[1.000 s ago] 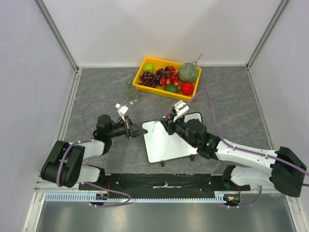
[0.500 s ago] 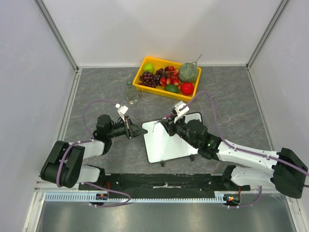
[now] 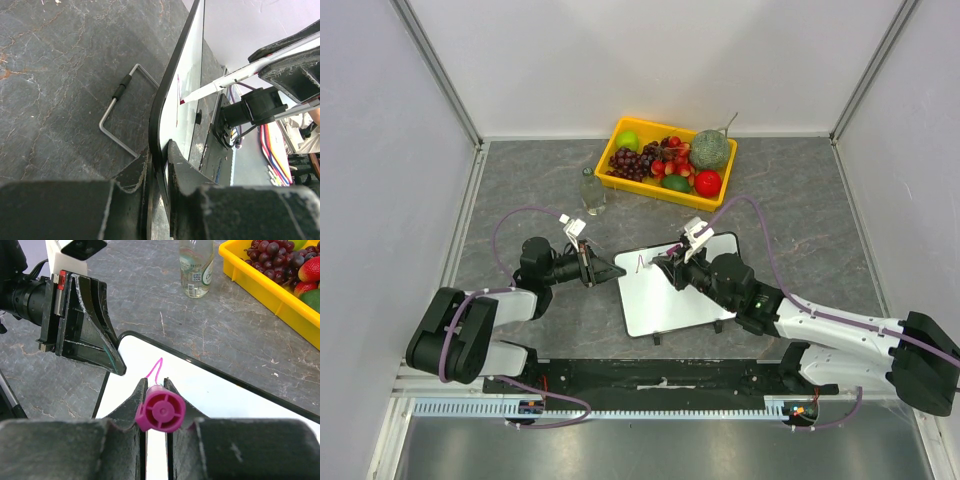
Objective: Write a sentence on the whiteboard
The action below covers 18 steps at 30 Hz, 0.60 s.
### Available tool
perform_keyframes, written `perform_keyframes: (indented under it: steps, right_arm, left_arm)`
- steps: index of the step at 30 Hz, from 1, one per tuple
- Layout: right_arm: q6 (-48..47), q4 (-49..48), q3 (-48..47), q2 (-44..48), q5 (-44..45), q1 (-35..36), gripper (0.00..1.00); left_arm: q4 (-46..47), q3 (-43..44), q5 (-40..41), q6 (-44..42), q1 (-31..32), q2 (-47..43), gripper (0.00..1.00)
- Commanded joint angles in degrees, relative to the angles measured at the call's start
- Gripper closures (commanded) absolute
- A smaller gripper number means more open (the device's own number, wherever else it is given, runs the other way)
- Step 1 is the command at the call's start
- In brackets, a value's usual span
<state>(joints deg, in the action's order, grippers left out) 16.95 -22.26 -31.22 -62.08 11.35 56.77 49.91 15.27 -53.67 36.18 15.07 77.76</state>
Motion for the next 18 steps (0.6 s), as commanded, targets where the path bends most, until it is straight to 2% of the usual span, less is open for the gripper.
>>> perform_keyframes:
  steps: [1,18]
  right_arm:
    - [-0.4,2.3,0.9,-1.2,1.4,-0.4,1.0]
    - [-1.7,1.2,-2.8,-1.3,8.7,-0.4,1.0]
  left_arm:
    - [0.6,-0.8,0.1,-3.3,0.1,0.9,0.98]
    - [-0.4,-0.9,-0.1,-3.6,0.1,-0.9,0.98]
